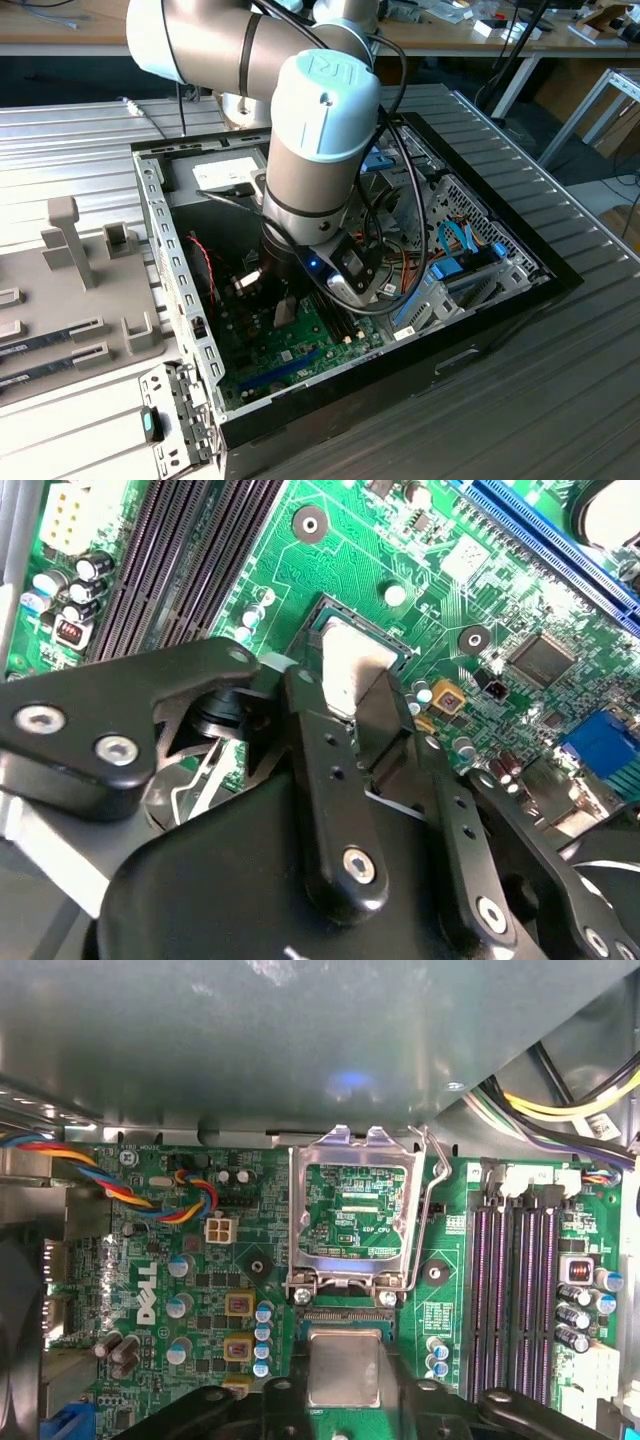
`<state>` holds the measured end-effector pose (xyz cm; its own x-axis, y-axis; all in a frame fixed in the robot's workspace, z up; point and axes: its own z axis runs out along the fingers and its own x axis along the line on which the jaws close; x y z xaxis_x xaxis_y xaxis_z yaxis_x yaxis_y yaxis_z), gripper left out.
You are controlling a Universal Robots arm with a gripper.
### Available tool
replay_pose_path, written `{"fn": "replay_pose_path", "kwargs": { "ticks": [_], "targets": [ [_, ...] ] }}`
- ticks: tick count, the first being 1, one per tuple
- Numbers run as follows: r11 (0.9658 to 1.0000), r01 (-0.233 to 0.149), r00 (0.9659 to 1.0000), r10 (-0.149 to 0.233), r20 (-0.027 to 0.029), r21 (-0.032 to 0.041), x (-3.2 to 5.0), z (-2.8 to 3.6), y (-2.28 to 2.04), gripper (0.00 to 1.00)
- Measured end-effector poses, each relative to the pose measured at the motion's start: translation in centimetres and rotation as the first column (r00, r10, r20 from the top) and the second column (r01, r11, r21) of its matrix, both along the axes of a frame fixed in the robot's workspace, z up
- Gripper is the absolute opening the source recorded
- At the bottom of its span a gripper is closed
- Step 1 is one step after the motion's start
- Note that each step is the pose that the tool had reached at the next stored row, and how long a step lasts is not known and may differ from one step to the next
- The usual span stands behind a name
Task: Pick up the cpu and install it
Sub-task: 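Place the cpu into insertion slot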
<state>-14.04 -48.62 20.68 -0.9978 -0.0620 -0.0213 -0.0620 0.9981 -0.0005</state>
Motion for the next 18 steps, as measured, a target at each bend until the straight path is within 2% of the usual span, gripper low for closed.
{"fn": "replay_pose_path", "kwargs": {
  "ticks": [1, 2, 3, 4, 5, 18],
  "targets": [
    [1.0, 0.0, 1.0, 0.0, 0.0001, 0.0, 0.0, 0.0, 0.02, 0.47],
    [1.0, 0.0, 1.0, 0.0, 0.0, -0.0018, 0.0, -0.01, 0.02, 0.47],
    [0.9999, 0.0, 1.0, 0.0, 0.0, -0.0134, -0.01, 0.0, 0.03, 0.47],
    [0.9996, 0.0, 1.0, 0.0, 0.0, -0.0281, -0.01, 0.0, 0.02, 0.47],
    [0.9993, 0.0, 1.0, 0.0, 0.0, -0.0371, 0.0, -0.01, 0.02, 0.47],
    [0.9993, 0.0, 1.0, 0.0, -0.0001, -0.0381, 0.01, -0.25, 0.1, 0.47]
  ]
}}
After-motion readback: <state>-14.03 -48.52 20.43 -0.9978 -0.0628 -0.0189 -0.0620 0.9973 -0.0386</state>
